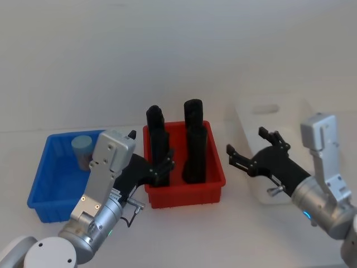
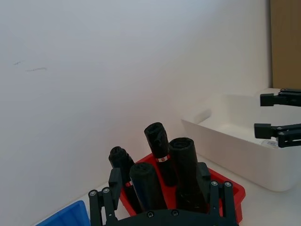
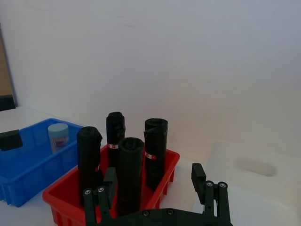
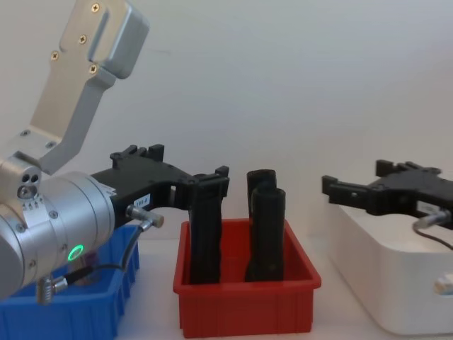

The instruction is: Pick the cotton swabs from the blue box and place them into the white box.

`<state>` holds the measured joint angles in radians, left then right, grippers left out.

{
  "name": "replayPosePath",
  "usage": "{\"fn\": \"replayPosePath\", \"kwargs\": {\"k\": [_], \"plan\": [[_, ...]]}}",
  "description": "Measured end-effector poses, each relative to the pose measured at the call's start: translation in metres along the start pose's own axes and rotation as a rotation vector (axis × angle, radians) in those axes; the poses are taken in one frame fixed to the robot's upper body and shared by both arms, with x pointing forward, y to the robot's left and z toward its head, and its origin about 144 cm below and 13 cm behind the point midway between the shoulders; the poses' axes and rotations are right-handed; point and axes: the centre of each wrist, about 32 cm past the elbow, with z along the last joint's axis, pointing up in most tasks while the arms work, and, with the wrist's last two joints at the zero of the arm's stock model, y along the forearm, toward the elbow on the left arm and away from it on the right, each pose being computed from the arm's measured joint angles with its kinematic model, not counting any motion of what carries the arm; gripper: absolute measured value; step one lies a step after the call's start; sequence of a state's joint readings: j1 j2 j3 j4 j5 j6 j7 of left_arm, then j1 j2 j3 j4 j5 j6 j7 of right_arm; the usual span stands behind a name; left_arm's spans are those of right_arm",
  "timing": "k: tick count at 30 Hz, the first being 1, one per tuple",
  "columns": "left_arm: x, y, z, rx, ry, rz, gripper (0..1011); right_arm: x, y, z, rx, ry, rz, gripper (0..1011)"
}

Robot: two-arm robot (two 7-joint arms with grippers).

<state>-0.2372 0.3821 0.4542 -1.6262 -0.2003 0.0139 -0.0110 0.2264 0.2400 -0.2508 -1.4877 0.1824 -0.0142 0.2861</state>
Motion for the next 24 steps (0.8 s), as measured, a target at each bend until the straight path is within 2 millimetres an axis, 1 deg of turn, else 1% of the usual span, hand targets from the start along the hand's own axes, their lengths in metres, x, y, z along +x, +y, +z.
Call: {"fn": "replayPosePath", "kwargs": {"k": [1,10,12,14,15,18,21,24], "plan": [[0.000,0.000,0.000,0.000,0.000,0.000,1004,0.001,0.007,-0.001,-0.001,-0.007,0.011,1001],[0.000,0.000,0.000,0.000,0.000,0.000,1004,0.007,0.039,-0.007,-0.015,-0.040,0.067,1001],[0.000,0.000,0.000,0.000,0.000,0.000,1004,0.009,0.049,-0.010,-0.022,-0.046,0.088,1001],[0.000,0.000,0.000,0.000,0.000,0.000,1004,0.009,0.052,-0.011,-0.023,-0.048,0.096,1001],[0.000,0.000,0.000,0.000,0.000,0.000,1004,0.009,0.058,-0.013,-0.027,-0.050,0.108,1001],[0.000,0.000,0.000,0.000,0.000,0.000,1004,0.010,0.066,-0.013,-0.027,-0.055,0.125,1001],[0.000,0.000,0.000,0.000,0.000,0.000,1004,0.010,0.078,-0.020,-0.043,-0.056,0.155,1001],[0.000,0.000,0.000,0.000,0.000,0.000,1004,0.010,0.087,-0.021,-0.045,-0.060,0.171,1001]]}}
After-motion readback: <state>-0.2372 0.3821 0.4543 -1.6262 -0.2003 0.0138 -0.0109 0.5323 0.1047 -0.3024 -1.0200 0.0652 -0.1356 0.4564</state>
